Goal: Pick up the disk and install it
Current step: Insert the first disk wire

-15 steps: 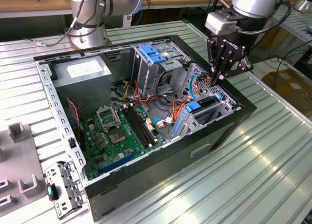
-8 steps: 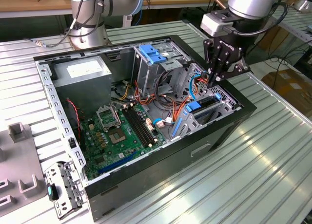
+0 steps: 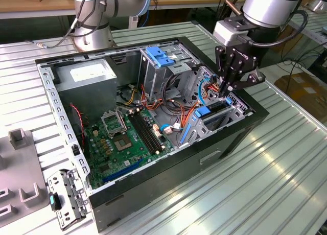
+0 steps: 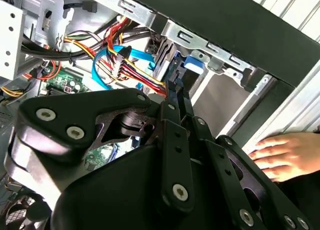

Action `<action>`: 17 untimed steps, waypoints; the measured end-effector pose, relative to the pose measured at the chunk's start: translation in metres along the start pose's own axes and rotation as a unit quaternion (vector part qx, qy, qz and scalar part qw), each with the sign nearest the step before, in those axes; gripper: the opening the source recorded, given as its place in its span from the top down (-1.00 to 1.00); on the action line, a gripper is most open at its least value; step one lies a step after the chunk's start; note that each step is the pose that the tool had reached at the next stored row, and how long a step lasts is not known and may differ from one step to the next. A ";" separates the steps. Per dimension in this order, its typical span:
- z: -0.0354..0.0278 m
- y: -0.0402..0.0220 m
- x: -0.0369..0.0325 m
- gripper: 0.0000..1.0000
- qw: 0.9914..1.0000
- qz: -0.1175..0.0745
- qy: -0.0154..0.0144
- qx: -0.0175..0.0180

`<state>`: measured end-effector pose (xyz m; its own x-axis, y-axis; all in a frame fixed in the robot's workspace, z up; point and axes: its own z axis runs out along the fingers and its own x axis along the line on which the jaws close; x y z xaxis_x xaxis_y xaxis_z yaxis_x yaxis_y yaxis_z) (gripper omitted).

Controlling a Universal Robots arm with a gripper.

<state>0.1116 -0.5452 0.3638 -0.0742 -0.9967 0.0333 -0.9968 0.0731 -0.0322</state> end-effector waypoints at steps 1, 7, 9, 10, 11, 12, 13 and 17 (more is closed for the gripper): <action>0.0014 0.0000 0.0000 0.66 1.000 -0.003 -0.001 0.000; 0.0098 0.0040 0.0000 0.66 1.000 -0.006 -0.003 0.008; 0.0116 0.0050 0.0001 0.66 1.000 -0.006 -0.003 0.014; 0.0118 0.0059 0.0003 0.66 1.000 -0.006 -0.003 0.014; 0.0120 0.0059 0.0004 0.66 1.000 -0.006 -0.003 0.014; 0.0125 0.0059 0.0007 0.66 1.000 -0.005 -0.003 0.014; 0.0129 0.0059 0.0010 0.66 1.000 -0.005 -0.003 0.014; 0.0137 0.0059 0.0010 0.66 1.000 -0.005 -0.003 0.014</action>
<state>0.1060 -0.5463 0.3499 -0.0640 -0.9976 0.0274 -0.9963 0.0622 -0.0601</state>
